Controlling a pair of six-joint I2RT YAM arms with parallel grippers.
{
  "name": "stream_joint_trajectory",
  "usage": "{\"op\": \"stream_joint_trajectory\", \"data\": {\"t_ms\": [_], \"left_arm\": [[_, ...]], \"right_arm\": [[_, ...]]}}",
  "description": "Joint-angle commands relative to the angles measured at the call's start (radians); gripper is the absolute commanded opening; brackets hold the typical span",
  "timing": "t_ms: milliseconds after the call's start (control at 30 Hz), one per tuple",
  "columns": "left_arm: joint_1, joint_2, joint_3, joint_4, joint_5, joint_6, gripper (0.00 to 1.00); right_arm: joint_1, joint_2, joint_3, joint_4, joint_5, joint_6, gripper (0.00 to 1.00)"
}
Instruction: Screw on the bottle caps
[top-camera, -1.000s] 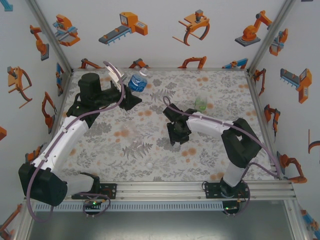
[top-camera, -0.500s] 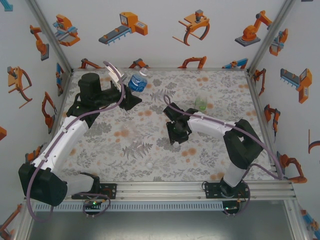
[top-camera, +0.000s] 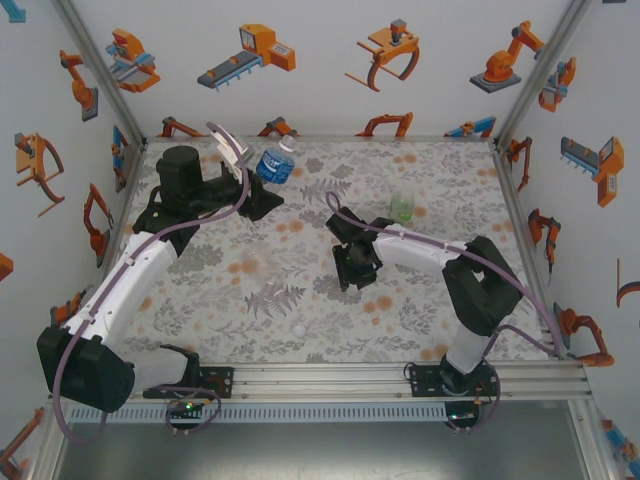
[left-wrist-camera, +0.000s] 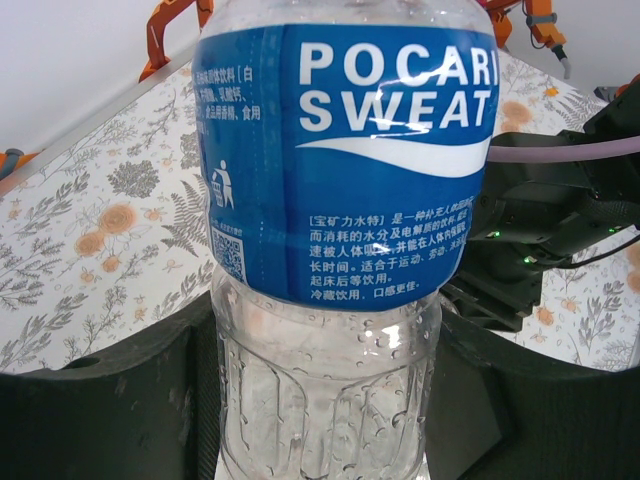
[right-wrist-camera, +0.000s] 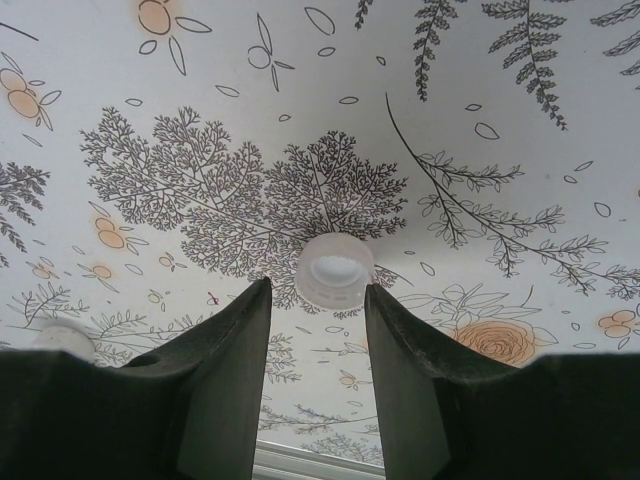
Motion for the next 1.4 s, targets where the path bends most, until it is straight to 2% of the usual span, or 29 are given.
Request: {"op": "stream_joint_trajectory", "data": {"t_ms": [0,400,600,767,933,1033,1100,1300,1367], "left_arm": [[0.010,-0.011,0.003,-0.004,0.020,0.017,0.00],[0.008,-0.010,0.003,-0.004,0.020,0.017,0.00],[0.009,-0.008,0.003,-0.005,0.019,0.016,0.00],[0.008,-0.006,0.003,-0.005,0.020,0.015,0.00],[0.010,0.001,0.003,0.001,0.026,0.011,0.00],[0.011,0.001,0.001,-0.001,0.025,0.011,0.00],[0.011,-0.001,0.001,-0.003,0.021,0.014,0.00],[0.011,0.001,0.001,-0.001,0.020,0.014,0.00],[0.012,0.003,0.001,0.000,0.020,0.012,0.00]], "right_arm": [[-0.004,0.016,-0.014,-0.001,0.006,0.009,0.42],[-0.005,0.030,-0.037,0.030,0.000,0.016,0.41],[-0.009,0.027,-0.067,0.088,-0.031,0.034,0.32],[-0.062,-0.041,-0.167,0.256,-0.180,0.087,0.22],[-0.145,-0.093,-0.318,0.580,-0.442,0.190,0.22],[-0.192,-0.086,-0.406,0.705,-0.511,0.240,0.25],[-0.216,-0.089,-0.447,0.699,-0.497,0.237,0.30],[-0.247,-0.153,-0.504,0.505,-0.337,0.170,0.37],[-0.247,-0.183,-0.501,0.445,-0.292,0.157,0.42]]}}
